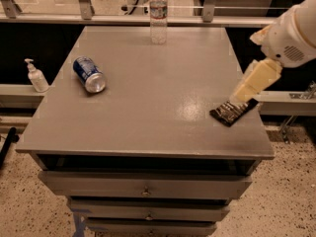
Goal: Knock water bottle over
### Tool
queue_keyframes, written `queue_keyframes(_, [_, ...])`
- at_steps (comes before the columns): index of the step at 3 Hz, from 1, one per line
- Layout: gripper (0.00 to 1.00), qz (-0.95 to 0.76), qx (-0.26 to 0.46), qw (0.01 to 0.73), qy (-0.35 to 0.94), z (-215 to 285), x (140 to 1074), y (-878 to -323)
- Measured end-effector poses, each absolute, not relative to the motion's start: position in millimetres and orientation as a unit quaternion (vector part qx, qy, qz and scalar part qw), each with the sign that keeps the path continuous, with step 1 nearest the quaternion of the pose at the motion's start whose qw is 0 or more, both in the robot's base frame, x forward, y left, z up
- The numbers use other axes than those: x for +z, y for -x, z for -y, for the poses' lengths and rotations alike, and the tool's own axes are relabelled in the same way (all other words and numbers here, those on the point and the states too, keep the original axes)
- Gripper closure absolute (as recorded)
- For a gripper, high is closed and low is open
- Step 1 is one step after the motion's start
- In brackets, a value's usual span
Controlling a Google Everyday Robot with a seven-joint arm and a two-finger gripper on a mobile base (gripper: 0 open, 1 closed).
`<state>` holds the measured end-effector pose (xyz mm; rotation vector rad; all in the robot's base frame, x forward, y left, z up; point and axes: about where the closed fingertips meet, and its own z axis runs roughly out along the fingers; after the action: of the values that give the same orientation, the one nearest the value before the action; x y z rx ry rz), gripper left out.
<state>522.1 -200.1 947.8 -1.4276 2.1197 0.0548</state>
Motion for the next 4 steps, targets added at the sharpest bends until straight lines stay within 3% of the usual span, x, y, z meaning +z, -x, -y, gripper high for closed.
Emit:
queue_keyframes(2, [0.00,-0.769,0.077,0.438,0.460,138,960,-647])
queue_keyframes(4, [0.00,-0.769,0.093,0.458,0.436,130,947,-661])
